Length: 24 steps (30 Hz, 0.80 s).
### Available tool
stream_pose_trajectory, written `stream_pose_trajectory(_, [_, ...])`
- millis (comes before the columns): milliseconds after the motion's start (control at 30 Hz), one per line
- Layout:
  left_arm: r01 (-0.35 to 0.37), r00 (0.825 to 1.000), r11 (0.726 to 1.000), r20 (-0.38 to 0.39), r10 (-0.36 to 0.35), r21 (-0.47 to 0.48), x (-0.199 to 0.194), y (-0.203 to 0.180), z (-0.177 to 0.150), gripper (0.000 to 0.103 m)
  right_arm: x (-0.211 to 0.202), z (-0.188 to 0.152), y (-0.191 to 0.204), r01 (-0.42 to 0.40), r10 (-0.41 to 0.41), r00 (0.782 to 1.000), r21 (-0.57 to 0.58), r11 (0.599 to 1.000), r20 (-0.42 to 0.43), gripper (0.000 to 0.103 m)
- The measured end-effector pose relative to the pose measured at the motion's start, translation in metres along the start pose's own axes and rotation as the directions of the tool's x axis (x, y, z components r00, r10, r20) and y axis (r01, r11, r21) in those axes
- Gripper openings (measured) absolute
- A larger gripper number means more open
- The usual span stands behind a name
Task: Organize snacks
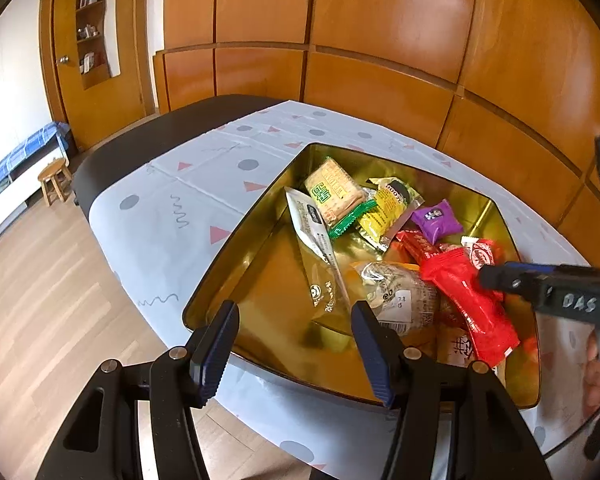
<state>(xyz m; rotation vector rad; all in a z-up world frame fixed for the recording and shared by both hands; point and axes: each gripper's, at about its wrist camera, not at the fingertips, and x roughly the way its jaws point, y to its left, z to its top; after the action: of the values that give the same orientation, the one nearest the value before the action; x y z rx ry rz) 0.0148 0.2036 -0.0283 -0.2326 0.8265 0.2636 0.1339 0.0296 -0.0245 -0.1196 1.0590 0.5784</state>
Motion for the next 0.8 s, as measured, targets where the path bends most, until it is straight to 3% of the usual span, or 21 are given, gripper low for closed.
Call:
stream_pose_trajectory(167, [-0.011, 1.000, 1.000, 0.020, 0.011, 0.007, -0.004, -0.005, 0.000, 0.059, 0.011, -0.007, -0.001, 0.007, -0.007, 1.000, 0.005, 1.000, -0.014, 0.046])
stream_pose_trajectory(300, [-0.017, 0.999, 1.000, 0.045, 0.016, 0.025, -0.010, -0.012, 0.000, 0.059, -0.006, -0.017, -0.001, 0.022, -0.023, 0.999, 0.010, 1.000, 0.044, 0.047])
stream_pose_trajectory(367, [-0.011, 0.998, 0.999, 0.069, 0.009, 0.030, -0.017, -0.016, 0.001, 0.059, -0.016, -0.022, 0.000, 0.030, -0.031, 0.997, 0.018, 0.999, 0.077, 0.055])
stream_pose_trajectory(500, [-0.009, 0.995, 0.998, 0.100, 0.003, 0.059, -0.026, -0.025, 0.001, 0.060, -0.038, -0.037, 0.002, 0.061, -0.068, 0.987, 0.050, 0.997, 0.147, 0.058])
stream_pose_trajectory(633, [0.004, 0.993, 0.997, 0.113, -0.013, 0.078, -0.033, -0.035, -0.001, 0.061, -0.060, -0.057, 0.002, 0.114, -0.134, 0.967, 0.106, 0.988, 0.218, 0.075])
stream_pose_trajectory(800, [0.009, 0.993, 0.993, 0.119, -0.023, 0.114, -0.040, -0.049, -0.008, 0.065, -0.073, -0.080, -0.001, 0.171, -0.209, 0.947, 0.171, 0.970, 0.243, 0.083])
